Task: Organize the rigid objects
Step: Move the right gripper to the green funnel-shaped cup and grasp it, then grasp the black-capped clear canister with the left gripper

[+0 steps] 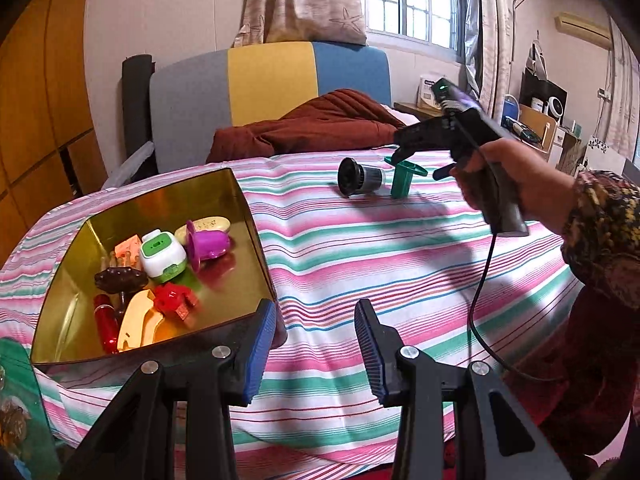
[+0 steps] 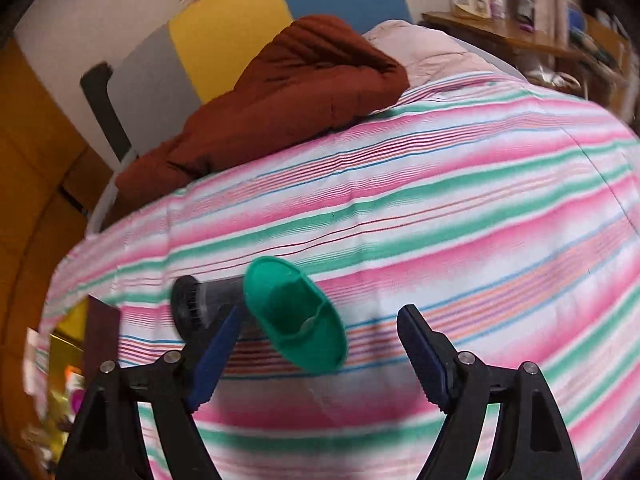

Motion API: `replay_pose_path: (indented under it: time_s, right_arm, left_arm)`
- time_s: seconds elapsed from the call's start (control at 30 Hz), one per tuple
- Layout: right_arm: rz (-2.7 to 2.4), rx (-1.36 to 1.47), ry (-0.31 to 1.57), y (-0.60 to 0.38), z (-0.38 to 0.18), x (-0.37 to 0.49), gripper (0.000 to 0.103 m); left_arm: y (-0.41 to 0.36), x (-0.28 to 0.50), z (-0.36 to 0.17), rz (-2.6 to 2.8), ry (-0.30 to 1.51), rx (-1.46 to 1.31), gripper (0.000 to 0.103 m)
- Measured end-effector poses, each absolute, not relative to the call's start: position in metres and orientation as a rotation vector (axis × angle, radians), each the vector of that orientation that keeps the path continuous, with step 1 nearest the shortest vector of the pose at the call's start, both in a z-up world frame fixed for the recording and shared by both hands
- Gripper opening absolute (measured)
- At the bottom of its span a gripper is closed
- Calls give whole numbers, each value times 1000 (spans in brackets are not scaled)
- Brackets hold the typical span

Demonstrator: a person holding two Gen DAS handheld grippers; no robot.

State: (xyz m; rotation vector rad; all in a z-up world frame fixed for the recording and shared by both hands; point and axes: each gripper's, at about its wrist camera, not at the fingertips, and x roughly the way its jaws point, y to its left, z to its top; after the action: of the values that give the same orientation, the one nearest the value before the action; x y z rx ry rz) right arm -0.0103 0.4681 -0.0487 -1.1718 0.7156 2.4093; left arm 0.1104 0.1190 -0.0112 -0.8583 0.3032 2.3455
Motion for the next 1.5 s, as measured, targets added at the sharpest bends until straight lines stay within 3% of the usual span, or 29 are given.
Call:
replay_pose_path:
  time_s: [0.2,0.37,0.53,0.97,1.5]
  right_arm:
    - [2441,-1211,745,475,-67,-22,64]
    - [2502,-1196,709,468,-63,-25,42]
    - [2491,-1196,735,468,-63,-22,41]
    - [2402,-1220,574,465,-52,-17,39]
    - [2283,-1239,542,483,-52,-8,39]
  left_arm:
    - [124,110,-17,2329,311,-878,41]
    - [135,113,-18,2309,340,-872,41]
    - [144,114,-15,2295,344,-858,41]
    - [184,97,-3,2252,360,-829,41]
    - [282,-23,0,2327,379,-944,41]
